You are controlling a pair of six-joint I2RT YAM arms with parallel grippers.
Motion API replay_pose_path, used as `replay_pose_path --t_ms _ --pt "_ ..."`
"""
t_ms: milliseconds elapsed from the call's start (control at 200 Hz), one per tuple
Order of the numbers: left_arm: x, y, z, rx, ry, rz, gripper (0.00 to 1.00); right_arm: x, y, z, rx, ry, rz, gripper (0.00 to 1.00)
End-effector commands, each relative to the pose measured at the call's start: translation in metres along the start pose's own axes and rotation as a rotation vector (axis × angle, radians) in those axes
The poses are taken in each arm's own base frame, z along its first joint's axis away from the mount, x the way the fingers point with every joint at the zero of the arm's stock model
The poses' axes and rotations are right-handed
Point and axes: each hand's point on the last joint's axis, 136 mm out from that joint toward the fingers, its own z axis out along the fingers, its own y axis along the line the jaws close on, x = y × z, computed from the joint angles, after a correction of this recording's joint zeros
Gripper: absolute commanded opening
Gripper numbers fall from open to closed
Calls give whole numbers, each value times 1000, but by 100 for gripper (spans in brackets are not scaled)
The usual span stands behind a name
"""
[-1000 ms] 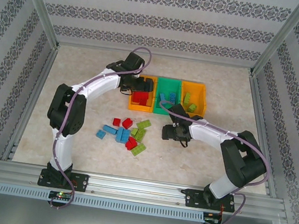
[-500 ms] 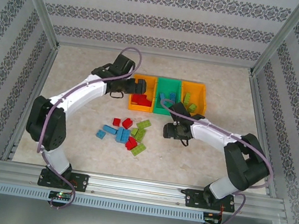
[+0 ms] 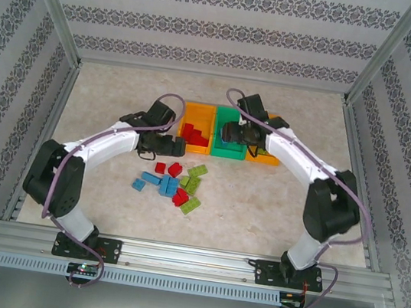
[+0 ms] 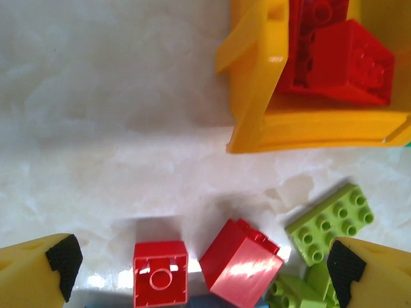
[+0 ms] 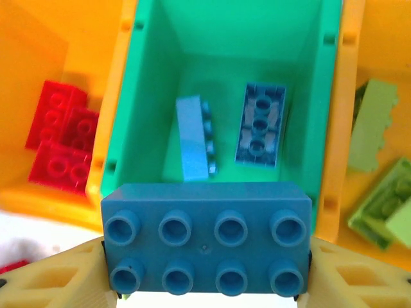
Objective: Sort the legos into containers by color
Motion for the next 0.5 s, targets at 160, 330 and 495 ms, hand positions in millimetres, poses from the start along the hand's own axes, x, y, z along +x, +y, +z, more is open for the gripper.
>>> replay_pose_path --t_ms 160,330,495 --pt "17 -11 -6 5 19 65 100 -14 -13 38 41 101 -11 49" --pt "29 -21 0 6 51 129 100 -20 -14 48 49 117 -13 62" --pt "40 -26 5 -6 82 167 99 -21 -15 46 52 121 -6 73"
